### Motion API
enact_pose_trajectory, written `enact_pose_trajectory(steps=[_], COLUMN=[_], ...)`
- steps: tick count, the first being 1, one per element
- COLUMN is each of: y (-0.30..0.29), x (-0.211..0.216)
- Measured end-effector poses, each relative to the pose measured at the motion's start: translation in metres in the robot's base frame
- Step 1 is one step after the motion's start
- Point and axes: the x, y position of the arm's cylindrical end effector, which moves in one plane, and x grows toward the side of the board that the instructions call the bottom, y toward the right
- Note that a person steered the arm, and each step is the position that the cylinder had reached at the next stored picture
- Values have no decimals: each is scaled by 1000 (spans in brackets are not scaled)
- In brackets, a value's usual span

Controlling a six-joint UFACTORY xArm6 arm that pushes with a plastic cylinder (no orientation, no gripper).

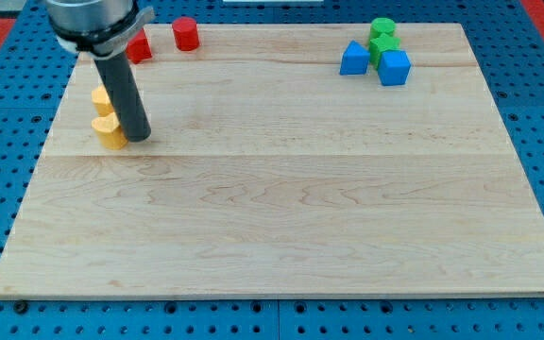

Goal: Move the yellow heart down to the yellow hexagon

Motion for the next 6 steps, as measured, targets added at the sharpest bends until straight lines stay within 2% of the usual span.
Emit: enact_pose_trajectory(steps=[1, 2, 3, 4, 6], y=[-6, -74, -95, -96, -48], x=[30, 36, 21, -5, -42])
